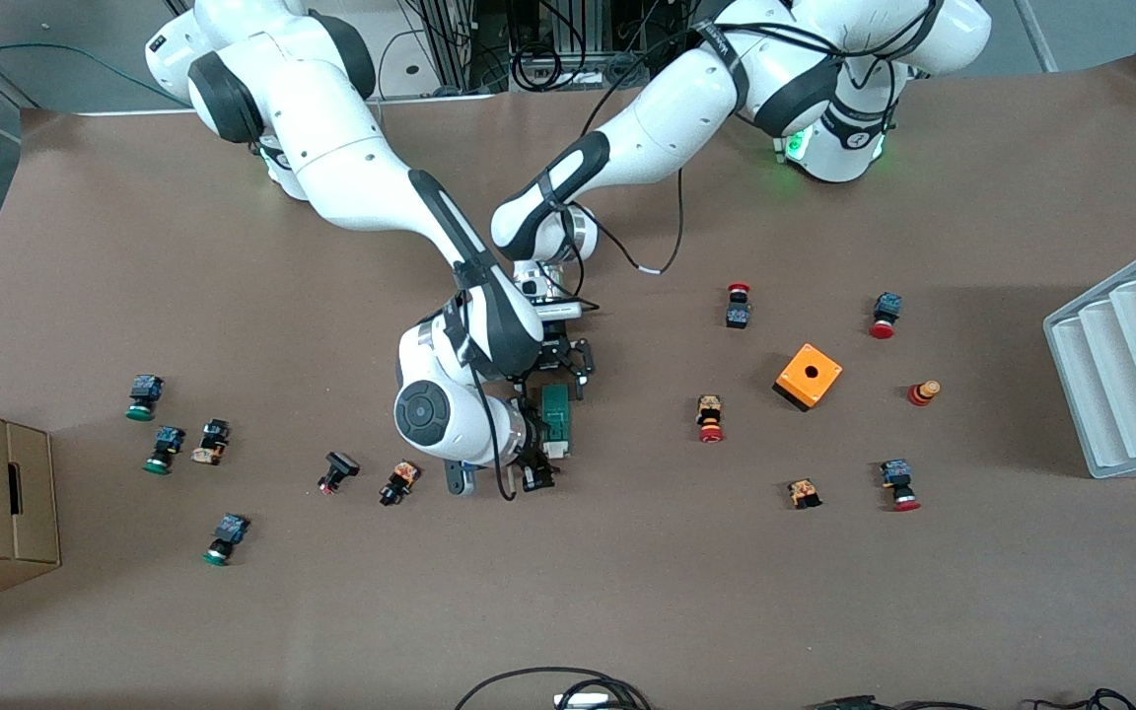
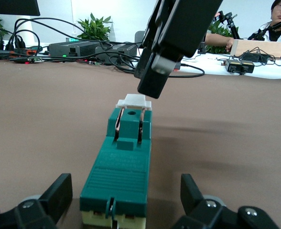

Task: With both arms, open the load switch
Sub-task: 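Bring the right gripper onto the white handle of the switch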

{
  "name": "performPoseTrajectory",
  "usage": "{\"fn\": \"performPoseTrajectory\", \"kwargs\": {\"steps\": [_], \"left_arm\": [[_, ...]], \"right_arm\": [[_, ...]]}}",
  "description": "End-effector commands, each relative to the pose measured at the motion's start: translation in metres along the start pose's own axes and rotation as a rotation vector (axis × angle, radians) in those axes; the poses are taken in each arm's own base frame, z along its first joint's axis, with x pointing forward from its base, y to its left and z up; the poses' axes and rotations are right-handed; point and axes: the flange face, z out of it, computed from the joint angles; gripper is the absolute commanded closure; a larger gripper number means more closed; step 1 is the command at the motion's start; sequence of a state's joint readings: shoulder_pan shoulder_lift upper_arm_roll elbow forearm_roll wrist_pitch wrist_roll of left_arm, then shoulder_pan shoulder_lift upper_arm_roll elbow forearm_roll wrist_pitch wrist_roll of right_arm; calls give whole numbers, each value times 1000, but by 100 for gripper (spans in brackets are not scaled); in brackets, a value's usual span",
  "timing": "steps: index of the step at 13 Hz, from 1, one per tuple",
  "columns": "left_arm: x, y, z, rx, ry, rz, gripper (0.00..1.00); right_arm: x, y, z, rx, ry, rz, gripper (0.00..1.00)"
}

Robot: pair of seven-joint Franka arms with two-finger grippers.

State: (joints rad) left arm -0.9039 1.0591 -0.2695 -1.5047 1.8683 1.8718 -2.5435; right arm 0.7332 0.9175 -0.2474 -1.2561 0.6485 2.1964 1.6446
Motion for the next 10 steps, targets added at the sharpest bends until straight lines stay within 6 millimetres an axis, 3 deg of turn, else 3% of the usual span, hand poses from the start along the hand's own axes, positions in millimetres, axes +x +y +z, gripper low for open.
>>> {"fn": "performPoseTrajectory", "kwargs": {"steps": [1,6,10], "left_arm": [[1,3,-6,20,15,-9,0],[-1,3,-11,26,14,-8,1],[-1,2,-10,26,14,-7,14]], "right_arm": [[-8,-6,6,20,-44,109,25],[18,-10,-3,-85,-144,234,25],[23,-12,1,-91,-179,266,26]]}}
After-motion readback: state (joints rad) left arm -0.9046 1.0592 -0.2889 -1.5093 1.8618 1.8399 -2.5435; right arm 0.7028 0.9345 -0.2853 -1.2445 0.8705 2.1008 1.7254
